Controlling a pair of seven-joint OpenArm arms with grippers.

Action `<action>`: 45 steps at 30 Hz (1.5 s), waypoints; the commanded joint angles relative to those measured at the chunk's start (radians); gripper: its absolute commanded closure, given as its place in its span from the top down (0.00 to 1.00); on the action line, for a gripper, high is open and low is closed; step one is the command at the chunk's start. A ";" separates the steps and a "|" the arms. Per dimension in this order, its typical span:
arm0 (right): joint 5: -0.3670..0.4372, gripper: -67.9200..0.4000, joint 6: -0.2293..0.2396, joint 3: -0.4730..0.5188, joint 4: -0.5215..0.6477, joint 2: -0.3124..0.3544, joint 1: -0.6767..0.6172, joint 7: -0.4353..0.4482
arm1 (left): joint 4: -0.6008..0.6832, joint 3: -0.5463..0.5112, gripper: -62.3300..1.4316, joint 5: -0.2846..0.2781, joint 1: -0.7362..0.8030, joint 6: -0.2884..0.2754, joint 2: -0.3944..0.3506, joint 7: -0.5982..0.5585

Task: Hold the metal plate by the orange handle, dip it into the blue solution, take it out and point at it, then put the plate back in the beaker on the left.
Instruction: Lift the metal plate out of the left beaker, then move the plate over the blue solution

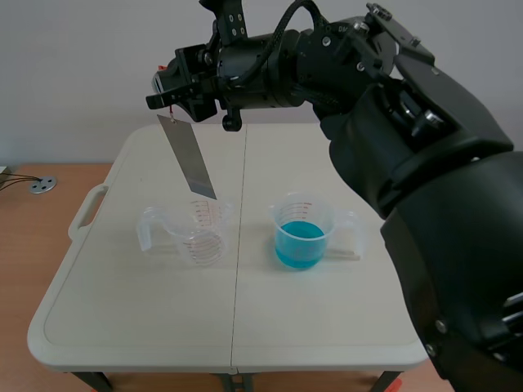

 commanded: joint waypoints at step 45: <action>0.598 0.03 -0.053 0.360 0.483 0.235 -0.205 -0.227 | 0.318 -0.075 0.06 -0.006 -0.349 -0.055 -0.064 -0.014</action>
